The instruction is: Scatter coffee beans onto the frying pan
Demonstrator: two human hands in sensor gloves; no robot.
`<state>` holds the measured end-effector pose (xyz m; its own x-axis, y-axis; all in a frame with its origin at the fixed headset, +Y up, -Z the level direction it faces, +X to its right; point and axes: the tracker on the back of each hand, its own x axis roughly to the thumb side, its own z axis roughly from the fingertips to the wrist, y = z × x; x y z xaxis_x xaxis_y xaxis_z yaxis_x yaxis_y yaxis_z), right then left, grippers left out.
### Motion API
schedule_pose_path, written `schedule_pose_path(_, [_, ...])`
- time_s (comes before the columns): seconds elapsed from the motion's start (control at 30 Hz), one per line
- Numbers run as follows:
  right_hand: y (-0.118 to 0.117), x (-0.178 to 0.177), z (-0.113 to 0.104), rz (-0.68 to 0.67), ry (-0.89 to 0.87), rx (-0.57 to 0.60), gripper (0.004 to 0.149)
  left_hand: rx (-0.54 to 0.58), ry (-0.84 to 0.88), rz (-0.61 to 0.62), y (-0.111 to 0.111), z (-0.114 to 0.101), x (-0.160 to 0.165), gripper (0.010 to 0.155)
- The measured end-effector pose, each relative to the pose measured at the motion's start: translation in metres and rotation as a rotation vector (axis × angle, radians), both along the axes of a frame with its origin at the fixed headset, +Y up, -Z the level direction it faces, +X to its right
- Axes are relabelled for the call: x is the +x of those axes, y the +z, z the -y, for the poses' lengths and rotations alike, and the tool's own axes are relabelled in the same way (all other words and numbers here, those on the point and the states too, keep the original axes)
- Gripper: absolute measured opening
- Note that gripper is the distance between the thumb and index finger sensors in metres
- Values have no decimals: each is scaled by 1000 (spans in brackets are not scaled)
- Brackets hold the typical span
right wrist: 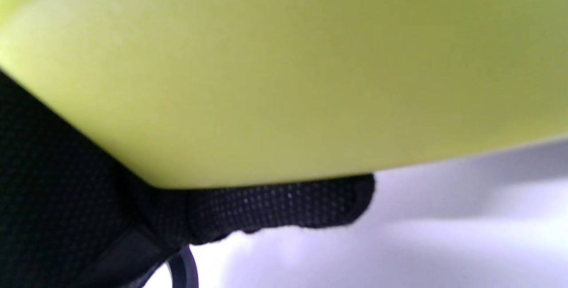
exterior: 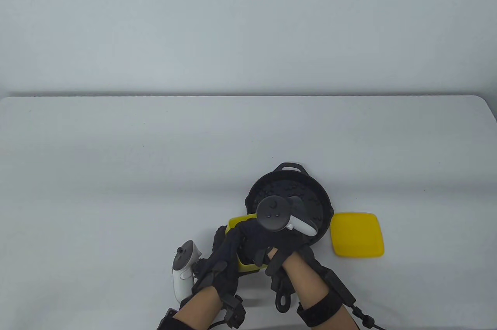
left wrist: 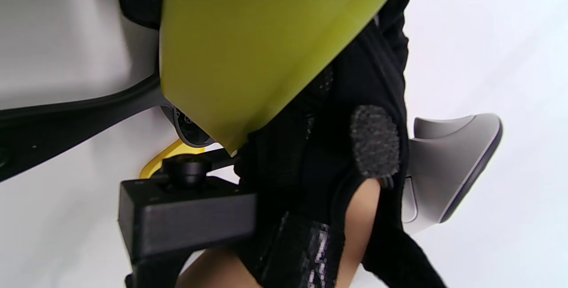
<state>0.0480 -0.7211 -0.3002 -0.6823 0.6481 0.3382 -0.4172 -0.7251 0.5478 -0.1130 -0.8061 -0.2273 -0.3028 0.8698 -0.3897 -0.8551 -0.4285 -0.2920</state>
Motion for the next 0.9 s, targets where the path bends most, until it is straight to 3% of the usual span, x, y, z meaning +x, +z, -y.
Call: schedule_pose_path(0.9, [-14, 51, -12, 294, -375, 25, 32, -45, 43, -34, -3, 4, -4, 94])
